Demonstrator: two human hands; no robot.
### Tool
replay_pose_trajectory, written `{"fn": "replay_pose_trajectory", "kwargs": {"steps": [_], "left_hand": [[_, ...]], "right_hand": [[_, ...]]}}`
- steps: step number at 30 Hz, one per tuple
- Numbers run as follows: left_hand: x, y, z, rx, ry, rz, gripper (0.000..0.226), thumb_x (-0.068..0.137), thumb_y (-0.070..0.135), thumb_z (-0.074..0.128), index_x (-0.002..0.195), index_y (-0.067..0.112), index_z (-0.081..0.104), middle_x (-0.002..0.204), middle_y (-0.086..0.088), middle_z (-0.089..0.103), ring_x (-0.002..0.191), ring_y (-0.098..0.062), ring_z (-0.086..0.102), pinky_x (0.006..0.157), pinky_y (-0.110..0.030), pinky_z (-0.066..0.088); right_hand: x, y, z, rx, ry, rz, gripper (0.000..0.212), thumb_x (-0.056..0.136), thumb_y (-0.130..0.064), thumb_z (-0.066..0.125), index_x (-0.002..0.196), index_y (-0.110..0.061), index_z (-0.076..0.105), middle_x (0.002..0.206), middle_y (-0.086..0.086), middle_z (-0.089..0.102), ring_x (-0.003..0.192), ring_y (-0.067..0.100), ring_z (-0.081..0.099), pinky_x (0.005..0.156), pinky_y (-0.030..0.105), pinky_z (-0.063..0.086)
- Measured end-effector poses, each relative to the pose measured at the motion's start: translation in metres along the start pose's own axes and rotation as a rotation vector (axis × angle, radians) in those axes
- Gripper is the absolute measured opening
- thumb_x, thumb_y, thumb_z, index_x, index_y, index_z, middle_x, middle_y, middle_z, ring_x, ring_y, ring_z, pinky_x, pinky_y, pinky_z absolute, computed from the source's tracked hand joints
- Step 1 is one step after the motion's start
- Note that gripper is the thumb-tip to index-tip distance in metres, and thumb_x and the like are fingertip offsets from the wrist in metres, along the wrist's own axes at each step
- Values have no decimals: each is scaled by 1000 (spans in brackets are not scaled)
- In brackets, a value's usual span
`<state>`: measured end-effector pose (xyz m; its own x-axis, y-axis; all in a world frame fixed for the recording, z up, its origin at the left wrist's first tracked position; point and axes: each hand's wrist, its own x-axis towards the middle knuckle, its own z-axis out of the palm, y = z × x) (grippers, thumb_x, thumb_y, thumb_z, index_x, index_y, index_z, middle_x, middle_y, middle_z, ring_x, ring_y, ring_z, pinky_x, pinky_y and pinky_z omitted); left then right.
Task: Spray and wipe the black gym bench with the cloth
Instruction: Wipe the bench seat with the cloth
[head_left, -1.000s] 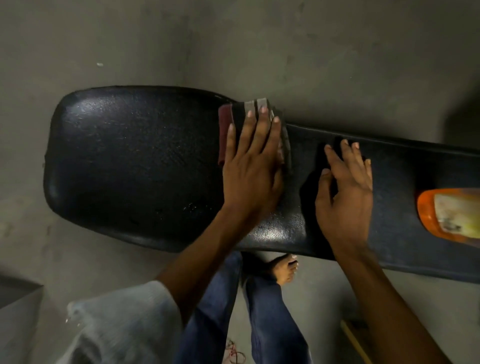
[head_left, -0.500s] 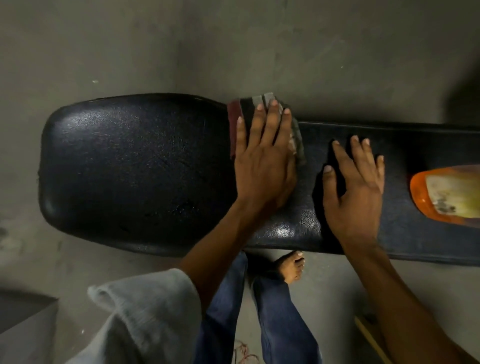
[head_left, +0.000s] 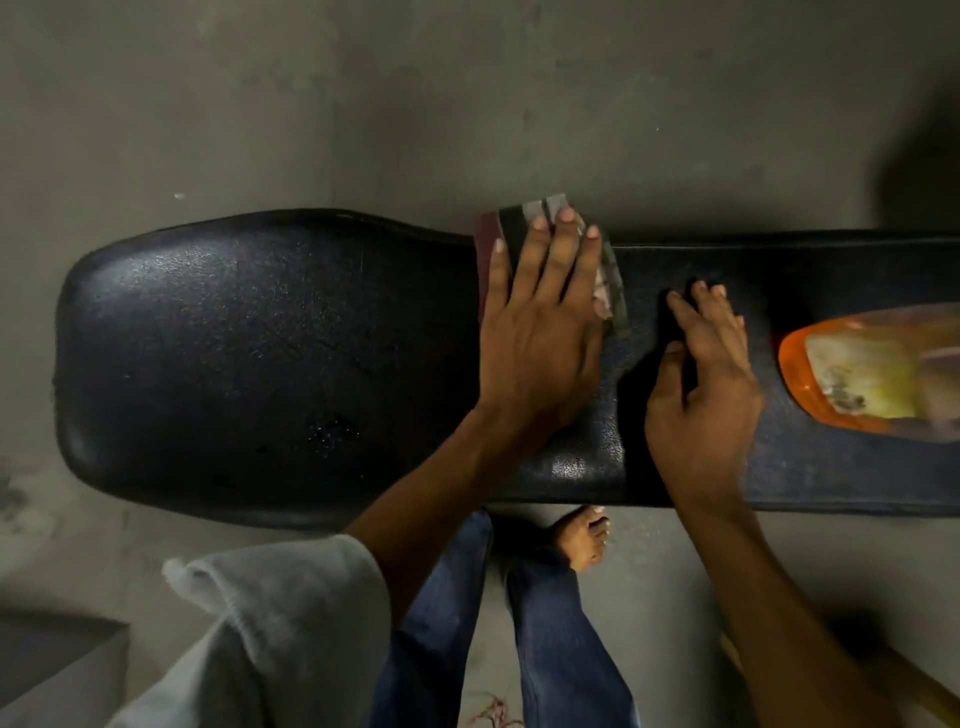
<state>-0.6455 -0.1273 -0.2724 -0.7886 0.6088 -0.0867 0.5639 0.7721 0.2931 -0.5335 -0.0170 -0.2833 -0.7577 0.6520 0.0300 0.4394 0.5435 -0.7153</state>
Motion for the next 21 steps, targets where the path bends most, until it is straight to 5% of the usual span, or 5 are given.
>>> {"fn": "replay_pose_trajectory", "kwargs": {"steps": [4,9,15,21], "left_hand": [[-29,40,16,-2,-81,142,74,104,39,39,170,16,18,180,-8,10,167,-29,5,134,-57,5],[-37,24,3,-165,-79,246,64,109,29,41,169,14,24,179,-8,18,167,-23,11,135,-50,10],[-76,-41,-16,-164,141,-69,62,107,22,47,166,7,32,176,-13,23,166,-29,16,136,-49,7],[-129,-113,-20,-5,150,-237,65,109,35,37,169,12,23,178,-12,15,167,-29,9,135,-56,7]], "right_hand": [[5,5,-9,129,-30,73,49,98,3,48,143,-5,68,158,9,58,155,17,44,133,33,29],[11,-8,-28,202,24,90,41,104,-7,55,143,-10,67,150,8,65,146,19,57,126,43,43],[16,-44,21,-287,-163,-237,58,111,-37,48,166,-21,40,176,9,33,167,34,19,135,57,16],[-69,-47,41,-426,-246,-405,62,112,-43,43,170,-27,30,179,5,24,168,35,14,135,54,11]]}}
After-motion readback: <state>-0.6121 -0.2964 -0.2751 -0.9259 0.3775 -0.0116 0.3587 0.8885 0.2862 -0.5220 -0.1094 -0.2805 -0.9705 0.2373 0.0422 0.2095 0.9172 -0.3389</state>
